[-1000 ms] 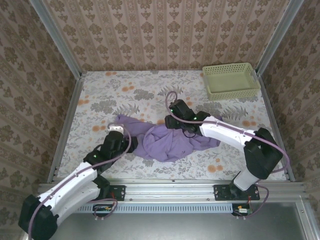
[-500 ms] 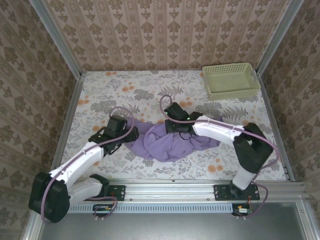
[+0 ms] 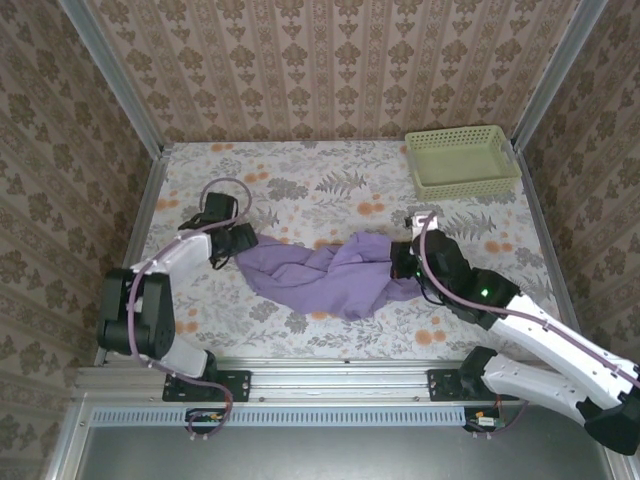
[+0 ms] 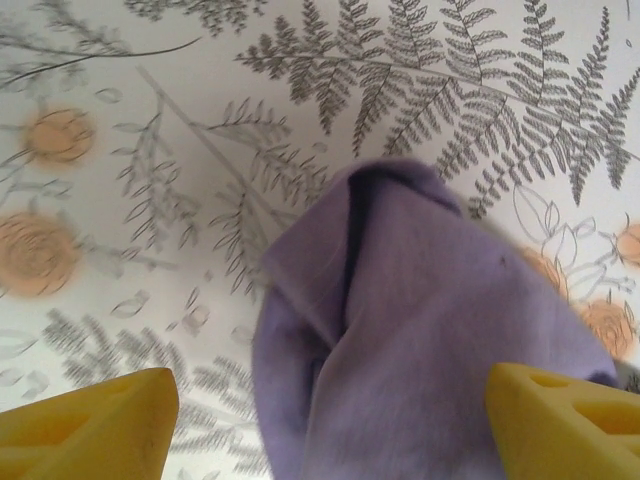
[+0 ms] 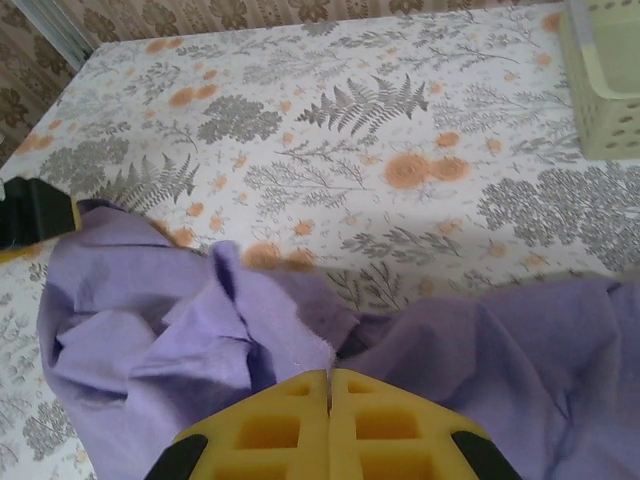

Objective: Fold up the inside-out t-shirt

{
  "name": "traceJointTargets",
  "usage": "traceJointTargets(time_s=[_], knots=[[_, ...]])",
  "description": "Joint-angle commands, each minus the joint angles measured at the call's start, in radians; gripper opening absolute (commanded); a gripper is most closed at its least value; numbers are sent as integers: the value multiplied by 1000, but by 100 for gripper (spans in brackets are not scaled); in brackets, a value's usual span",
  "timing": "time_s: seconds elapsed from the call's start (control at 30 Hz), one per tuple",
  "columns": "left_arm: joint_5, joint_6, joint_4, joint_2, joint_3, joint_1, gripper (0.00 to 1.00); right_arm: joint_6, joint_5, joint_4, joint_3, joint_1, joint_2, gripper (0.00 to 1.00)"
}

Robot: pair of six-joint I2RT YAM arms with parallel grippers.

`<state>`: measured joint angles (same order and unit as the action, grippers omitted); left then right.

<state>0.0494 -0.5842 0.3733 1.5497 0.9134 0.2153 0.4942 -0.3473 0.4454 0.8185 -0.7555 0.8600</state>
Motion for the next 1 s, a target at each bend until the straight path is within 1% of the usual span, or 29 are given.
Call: traceJointTargets(time_s=[0.0, 0.1, 0.2, 0.27, 0.37, 0.4, 0.47, 0.5, 0.53, 0.67, 0.73, 0.8, 0.83, 0.9, 0.97], knots=[[-10, -20, -19, 79, 66, -7, 78, 4, -50, 68, -23, 3, -61, 0], [9, -12, 1, 169, 135, -14, 72, 2, -74, 85, -30, 4, -104, 0], [7, -2, 17, 241, 195, -17, 60, -8, -73, 116, -29, 6, -114, 0], [-6, 2, 31, 275, 226, -18, 49, -6, -94, 133, -16, 5, -110, 0], [-13, 3, 53, 279, 253, -29, 25, -12, -165, 184, 34, 11, -104, 0], [-14, 2, 62, 264, 258, -39, 18, -24, -194, 202, 58, 16, -104, 0], [-14, 1, 77, 211, 269, -62, 9, -56, -238, 233, 116, 33, -103, 0], [-12, 4, 90, 175, 279, -76, 3, -81, -252, 243, 151, 47, -101, 0], [-6, 7, 109, 132, 292, -92, 0, -104, -259, 252, 190, 61, -98, 0], [48, 25, 199, -76, 367, -137, 0, -197, -259, 259, 362, 84, -86, 0], [85, 39, 238, -223, 400, -147, 0, -239, -258, 260, 454, 84, -86, 0], [122, 55, 240, -371, 400, -143, 0, -263, -246, 254, 503, 84, -100, 0], [135, 58, 228, -451, 380, -140, 0, -272, -236, 247, 510, 84, -113, 0], [133, 54, 217, -559, 323, -141, 0, -271, -226, 228, 483, 84, -136, 0], [104, 38, 228, -615, 255, -142, 0, -253, -206, 205, 401, 84, -157, 0]])
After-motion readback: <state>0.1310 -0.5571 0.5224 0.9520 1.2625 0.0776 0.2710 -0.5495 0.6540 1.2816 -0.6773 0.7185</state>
